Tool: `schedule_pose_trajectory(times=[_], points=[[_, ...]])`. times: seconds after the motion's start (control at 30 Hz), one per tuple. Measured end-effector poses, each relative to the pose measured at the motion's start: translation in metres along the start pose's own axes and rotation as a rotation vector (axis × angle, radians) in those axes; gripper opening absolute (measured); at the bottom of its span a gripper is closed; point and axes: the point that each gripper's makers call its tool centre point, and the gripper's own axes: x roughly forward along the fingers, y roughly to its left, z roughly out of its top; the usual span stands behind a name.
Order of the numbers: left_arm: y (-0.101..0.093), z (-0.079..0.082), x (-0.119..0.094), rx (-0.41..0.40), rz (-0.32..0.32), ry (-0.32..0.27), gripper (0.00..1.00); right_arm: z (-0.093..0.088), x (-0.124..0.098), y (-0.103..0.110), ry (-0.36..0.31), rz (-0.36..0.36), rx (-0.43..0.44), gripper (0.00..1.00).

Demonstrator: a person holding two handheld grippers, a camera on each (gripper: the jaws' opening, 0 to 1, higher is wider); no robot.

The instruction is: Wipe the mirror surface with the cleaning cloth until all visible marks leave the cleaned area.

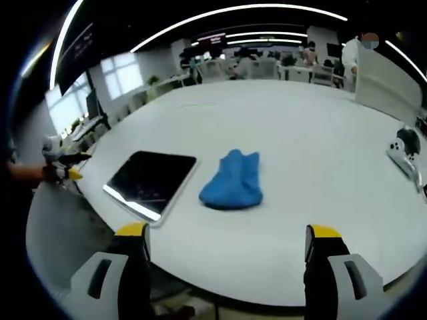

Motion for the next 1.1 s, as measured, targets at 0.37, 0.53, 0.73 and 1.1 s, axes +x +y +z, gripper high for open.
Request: schedule_pose_trajectory(times=[0.37, 0.53, 0.73, 1.1], points=[[0.003, 0.003, -0.001, -0.006, 0.016, -0.012, 0.99, -0.005, -0.001, -0.005, -0.003, -0.015, 0.022, 0.95], [0.004, 0.000, -0.001, 0.009, 0.021, -0.003, 0.99, -0.003, 0.002, 0.001, -0.002, -0.006, 0.029, 0.93], [0.005, 0.001, -0.003, -0.018, 0.026, -0.017, 0.99, -0.010, 0.009, 0.009, 0.029, 0.012, 0.012, 0.93], [0.009, 0.004, -0.004, -0.030, 0.046, -0.037, 1.00, -0.004, 0.000, -0.003, 0.012, -0.019, 0.014, 0.97]])
